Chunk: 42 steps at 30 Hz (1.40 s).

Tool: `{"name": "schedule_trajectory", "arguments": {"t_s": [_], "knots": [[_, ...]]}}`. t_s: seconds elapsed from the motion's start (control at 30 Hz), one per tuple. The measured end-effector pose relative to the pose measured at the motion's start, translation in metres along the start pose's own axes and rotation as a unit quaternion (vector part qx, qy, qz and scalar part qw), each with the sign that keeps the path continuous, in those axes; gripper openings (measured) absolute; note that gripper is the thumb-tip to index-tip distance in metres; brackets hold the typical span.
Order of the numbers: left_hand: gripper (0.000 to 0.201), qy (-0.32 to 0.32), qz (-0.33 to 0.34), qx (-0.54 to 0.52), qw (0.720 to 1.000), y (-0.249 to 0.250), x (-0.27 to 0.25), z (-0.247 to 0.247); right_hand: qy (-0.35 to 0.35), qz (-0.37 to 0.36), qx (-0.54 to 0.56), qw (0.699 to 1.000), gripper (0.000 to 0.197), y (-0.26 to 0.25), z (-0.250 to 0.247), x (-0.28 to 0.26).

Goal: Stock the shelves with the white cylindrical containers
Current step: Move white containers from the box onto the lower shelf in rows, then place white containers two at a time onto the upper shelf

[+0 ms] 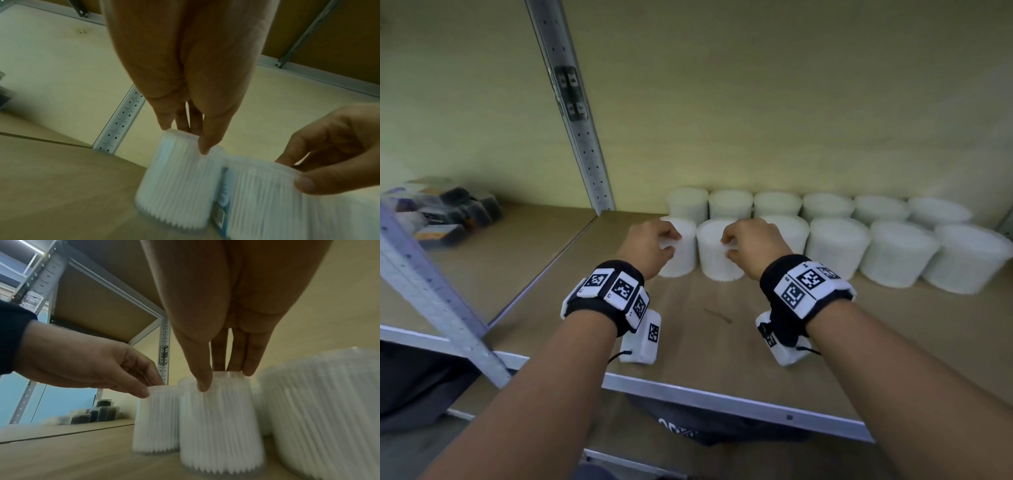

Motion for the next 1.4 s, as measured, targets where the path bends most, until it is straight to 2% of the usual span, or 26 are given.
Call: {"name": "schedule_trajectory", "arguments": {"t_s": [0.23,0.6,0.73,0.87,1.0,1.17,1.4], "knots": [[0.024,-0.001,-0.008,-0.027,1.000,-0.005,0.025,0.006,0.011,0.005,-0.007,1.000,0.026,0.009,0.005,0.018],[0.022,-0.010,0.009,-0.003,1.000,-0.006,0.037,0.008,0.013,-0.021,-0.040,0.999,0.030,0.011,0.002,0.020],[0.024,-0.028,0.011,0.011,0.999,0.000,0.037,0.006,-0.002,-0.014,0.016,1.000,0.028,0.018,0.000,0.021],[0.026,-0.071,0.003,0.036,0.997,0.012,0.042,-0.003,-0.024,-0.010,0.092,0.995,0.044,0.027,-0.006,0.011],[0.026,-0.066,0.043,0.004,0.997,0.047,0.046,0.000,0.032,-0.006,0.095,0.995,0.041,0.054,-0.029,-0.007],[0.029,-0.082,0.107,-0.054,0.989,0.119,0.046,0.032,0.031,0.069,0.068,0.995,0.040,0.116,-0.076,-0.037],[0.038,-0.136,0.170,-0.071,0.973,0.213,0.043,0.084,0.016,0.173,0.030,0.984,0.034,0.208,-0.128,-0.082]]}}
Point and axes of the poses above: each hand's wrist, its own x-axis towards the middle knuckle, its own z-axis out of the palm, y = z × x, the point moved 2 cm from there along x, towards the middle knuckle, and after that the axes turned 3 degrees about -z, right-handed, at the moved point
